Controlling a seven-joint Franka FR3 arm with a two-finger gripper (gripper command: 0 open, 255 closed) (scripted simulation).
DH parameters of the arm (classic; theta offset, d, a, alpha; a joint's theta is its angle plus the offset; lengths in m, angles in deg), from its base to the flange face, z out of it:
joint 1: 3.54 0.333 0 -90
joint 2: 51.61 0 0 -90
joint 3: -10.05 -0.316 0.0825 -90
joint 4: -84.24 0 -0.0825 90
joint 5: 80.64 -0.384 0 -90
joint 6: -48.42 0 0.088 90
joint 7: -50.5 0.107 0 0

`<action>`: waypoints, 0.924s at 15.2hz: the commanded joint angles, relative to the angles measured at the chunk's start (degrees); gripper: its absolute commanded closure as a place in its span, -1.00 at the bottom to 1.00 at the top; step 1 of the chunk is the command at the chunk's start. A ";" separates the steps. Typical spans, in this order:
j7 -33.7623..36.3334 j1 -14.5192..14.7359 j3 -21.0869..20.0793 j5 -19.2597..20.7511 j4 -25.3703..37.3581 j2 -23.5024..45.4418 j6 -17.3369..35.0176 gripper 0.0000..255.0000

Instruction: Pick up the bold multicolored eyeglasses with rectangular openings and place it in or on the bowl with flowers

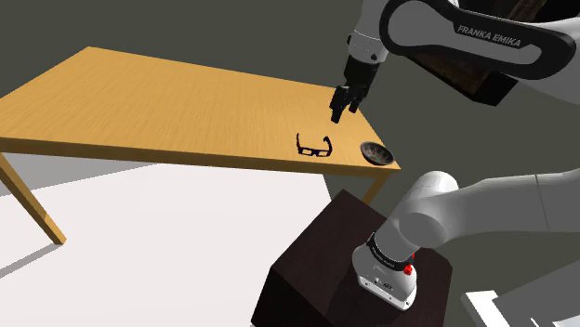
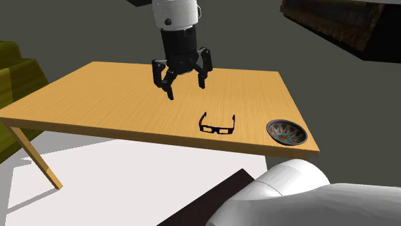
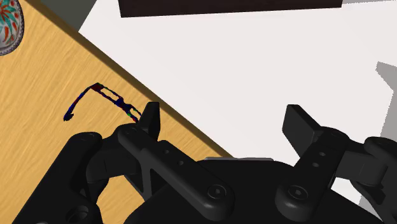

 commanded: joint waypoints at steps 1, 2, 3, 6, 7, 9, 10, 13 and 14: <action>0.00 0.00 0.00 0.00 0.00 0.00 0.00 -1.00; -0.32 -0.28 0.56 0.36 -0.74 1.09 1.81 -1.00; -0.63 -0.56 1.12 0.71 -1.41 2.26 3.62 -1.00; -1.54 -1.40 2.79 1.68 -2.97 6.22 9.07 -1.00; -1.83 -1.67 3.36 1.98 -3.34 7.68 10.88 -1.00; -2.43 -2.21 4.46 2.52 -3.84 10.81 14.47 -1.00; -2.73 -2.45 5.02 2.75 -3.97 12.48 16.25 -1.00; -3.67 -3.17 6.64 3.28 -3.89 17.82 21.46 -1.00; -4.00 -3.38 7.17 3.39 -3.71 19.71 23.14 -1.00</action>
